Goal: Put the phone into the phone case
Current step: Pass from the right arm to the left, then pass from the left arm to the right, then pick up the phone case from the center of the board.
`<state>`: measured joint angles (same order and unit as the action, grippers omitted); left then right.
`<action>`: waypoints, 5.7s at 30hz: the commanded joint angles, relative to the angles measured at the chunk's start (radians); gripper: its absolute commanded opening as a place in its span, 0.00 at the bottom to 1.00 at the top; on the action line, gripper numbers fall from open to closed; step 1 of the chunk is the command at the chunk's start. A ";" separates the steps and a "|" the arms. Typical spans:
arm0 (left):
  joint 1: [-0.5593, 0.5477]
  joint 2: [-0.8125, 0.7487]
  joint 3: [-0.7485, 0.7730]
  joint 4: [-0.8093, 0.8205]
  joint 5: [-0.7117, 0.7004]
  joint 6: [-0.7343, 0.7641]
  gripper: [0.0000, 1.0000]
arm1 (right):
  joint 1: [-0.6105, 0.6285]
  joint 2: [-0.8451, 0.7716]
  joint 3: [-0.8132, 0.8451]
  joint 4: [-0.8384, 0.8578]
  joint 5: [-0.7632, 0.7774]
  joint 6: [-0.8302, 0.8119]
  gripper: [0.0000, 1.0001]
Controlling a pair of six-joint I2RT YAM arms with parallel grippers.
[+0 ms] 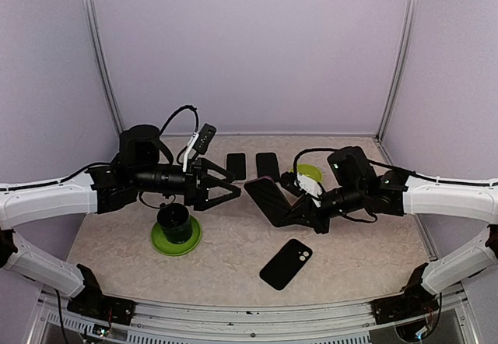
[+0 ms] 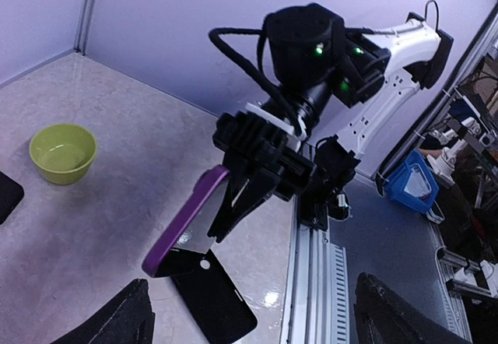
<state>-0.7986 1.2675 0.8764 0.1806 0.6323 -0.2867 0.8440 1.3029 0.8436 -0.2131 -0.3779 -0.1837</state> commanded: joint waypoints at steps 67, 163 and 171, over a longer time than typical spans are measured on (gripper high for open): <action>-0.019 0.053 0.029 0.218 -0.003 -0.075 0.00 | -0.063 -0.223 -0.098 0.365 -0.067 0.376 0.95; -0.343 0.866 0.672 -0.489 -0.502 0.260 0.69 | -0.103 -0.550 -0.153 0.103 0.436 0.607 0.00; -0.344 0.937 0.732 -0.544 -0.571 0.274 0.54 | -0.103 -0.541 -0.148 0.112 0.432 0.599 0.00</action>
<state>-1.1427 2.1761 1.5742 -0.3321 0.1177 -0.0330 0.7494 0.7738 0.6456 -0.1413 0.0429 0.4297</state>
